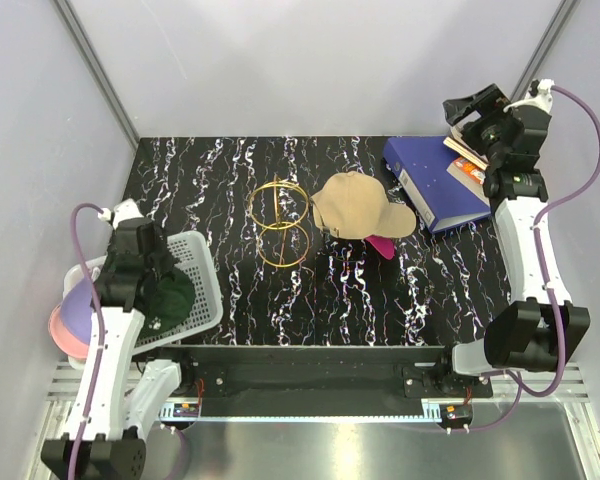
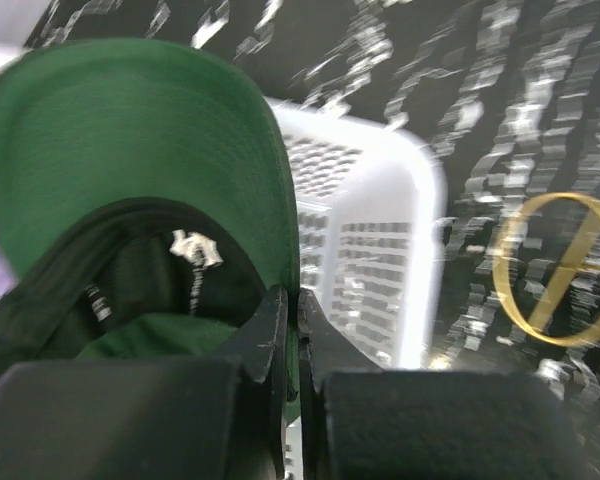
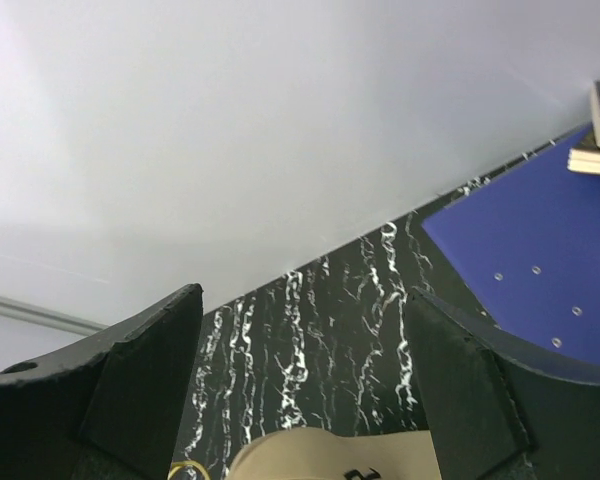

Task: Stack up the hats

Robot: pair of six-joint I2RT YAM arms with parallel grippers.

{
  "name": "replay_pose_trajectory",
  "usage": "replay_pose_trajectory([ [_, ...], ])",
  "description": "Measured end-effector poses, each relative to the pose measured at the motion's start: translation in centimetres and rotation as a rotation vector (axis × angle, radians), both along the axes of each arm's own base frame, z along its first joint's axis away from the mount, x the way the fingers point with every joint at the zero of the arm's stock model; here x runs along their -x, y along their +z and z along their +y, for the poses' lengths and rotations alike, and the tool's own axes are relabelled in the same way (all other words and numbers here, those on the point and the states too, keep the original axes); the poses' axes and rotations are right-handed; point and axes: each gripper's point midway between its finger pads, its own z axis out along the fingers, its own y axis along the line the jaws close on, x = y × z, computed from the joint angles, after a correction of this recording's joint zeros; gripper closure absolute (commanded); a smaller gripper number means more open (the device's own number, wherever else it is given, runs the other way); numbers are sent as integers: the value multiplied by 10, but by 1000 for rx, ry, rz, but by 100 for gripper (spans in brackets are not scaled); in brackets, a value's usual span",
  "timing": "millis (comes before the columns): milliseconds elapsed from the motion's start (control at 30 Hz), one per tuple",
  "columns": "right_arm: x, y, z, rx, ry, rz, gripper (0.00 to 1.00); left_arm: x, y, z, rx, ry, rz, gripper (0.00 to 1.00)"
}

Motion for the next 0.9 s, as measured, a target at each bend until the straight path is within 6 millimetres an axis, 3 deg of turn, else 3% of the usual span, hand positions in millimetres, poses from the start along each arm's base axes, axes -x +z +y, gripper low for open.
replay_pose_trajectory([
  [200, -3, 16, 8, -6, 29, -55, 12, 8, 41, -22, 35, -154, -122, 100],
  [333, -8, 29, 29, 1, 124, -94, 12, 14, 64, -38, 46, -270, -180, 100],
  [500, -15, 52, 79, 27, 330, -160, 12, 17, 110, -64, 53, -458, -284, 100],
  [633, -8, 69, 132, 61, 536, -209, 12, 18, 152, -92, 82, -638, -365, 100],
  [800, 24, 92, 196, 83, 834, -284, 11, 13, 192, -130, 182, -865, -412, 100],
  [900, 51, 100, 221, 82, 1004, -318, 11, 13, 208, -151, 263, -997, -416, 100],
])
